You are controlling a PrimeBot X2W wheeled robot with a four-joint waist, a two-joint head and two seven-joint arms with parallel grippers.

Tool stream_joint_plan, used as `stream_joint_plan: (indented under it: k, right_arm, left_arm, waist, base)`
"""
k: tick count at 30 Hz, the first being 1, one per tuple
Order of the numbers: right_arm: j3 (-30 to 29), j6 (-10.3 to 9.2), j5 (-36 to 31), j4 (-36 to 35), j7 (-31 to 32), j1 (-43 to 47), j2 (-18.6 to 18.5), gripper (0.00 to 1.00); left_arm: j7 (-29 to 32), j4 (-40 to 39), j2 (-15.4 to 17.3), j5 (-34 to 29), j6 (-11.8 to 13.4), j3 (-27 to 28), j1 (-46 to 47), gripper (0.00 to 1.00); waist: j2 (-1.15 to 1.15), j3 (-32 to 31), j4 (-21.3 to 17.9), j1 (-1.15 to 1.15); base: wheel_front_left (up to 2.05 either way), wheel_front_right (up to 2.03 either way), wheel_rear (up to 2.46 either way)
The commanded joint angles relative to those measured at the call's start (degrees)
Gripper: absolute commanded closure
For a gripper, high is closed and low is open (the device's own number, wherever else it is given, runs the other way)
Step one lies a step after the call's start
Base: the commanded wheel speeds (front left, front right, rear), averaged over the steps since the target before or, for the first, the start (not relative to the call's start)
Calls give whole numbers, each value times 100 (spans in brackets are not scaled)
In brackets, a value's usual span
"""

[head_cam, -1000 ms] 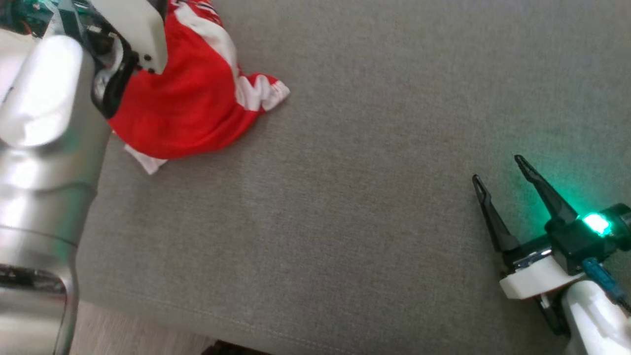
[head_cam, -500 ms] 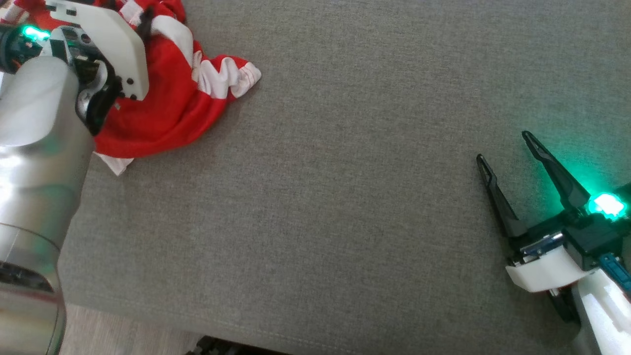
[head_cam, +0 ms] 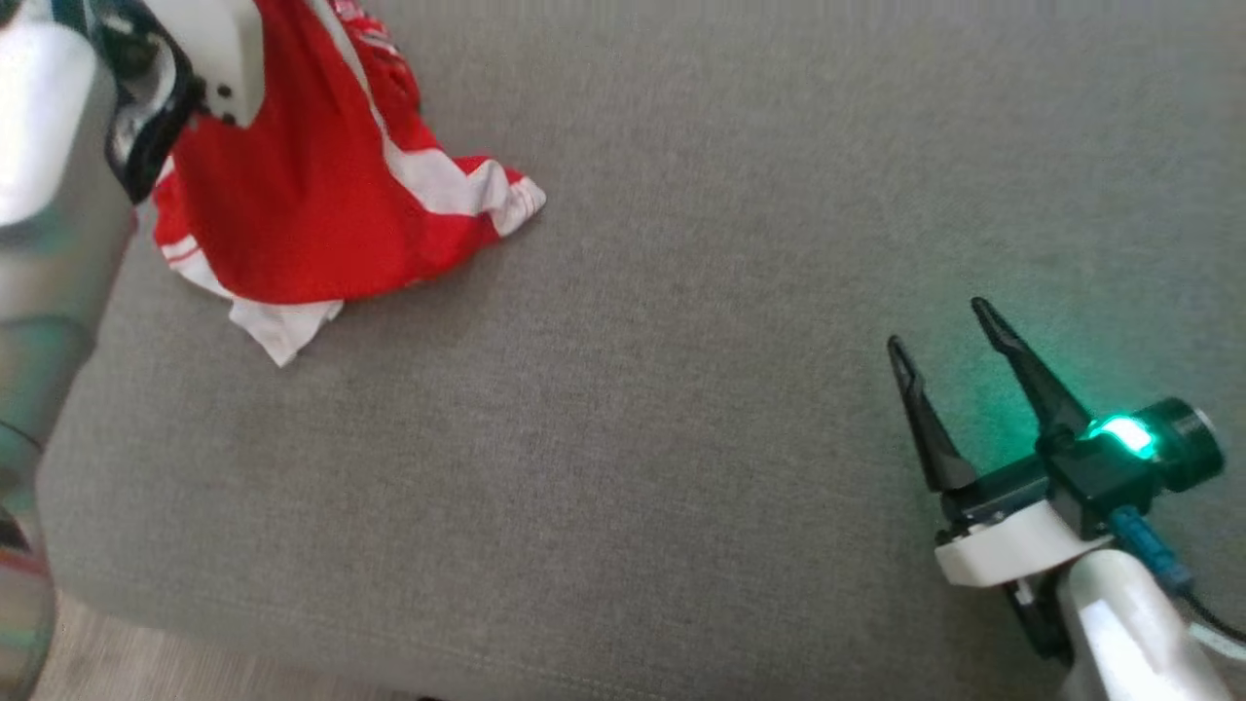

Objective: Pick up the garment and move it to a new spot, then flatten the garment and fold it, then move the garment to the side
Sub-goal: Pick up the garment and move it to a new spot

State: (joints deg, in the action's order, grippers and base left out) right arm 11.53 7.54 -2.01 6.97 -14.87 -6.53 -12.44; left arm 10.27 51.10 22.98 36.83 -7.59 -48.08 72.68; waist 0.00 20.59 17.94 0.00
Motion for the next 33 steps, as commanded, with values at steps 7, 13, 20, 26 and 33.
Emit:
stream_joint_plan:
  k: [7, 13, 20, 26, 33]
  right_arm:
    - [65, -5, 112, 36, -13, 150, 626, 0]
    - [-47, -5, 138, 109, -13, 476, 896, 0]
    - [-11, -5, 374, 31, -13, 531, 953, 0]
    - [-28, -5, 500, -44, -13, 575, 955, 0]
    - [-29, -5, 621, -87, -13, 656, 956, 0]
  left_arm:
    - [80, -834, 542, 183, 10, -720, 1004, 100]
    - [199, -1327, 466, 345, 10, -1541, 1424, 100]
    - [176, -1504, 219, 895, 10, -2099, 1635, 100]
    - [-5, -1504, -127, 1353, 10, -2274, 1348, 100]
    - [-661, -1427, -785, 1844, 10, -2419, 112, 100]
  waist:
    - [0, -1372, -606, 0]
    - [0, -1991, -1244, 0]
    - [0, -2258, -2225, 0]
    - [0, -2284, -2759, 0]
    - [0, -2123, -3186, 0]
  base:
    - [0, 0, 0]
    - [0, 0, 0]
    - [0, 0, 0]
    - [0, 0, 0]
    - [0, 0, 0]
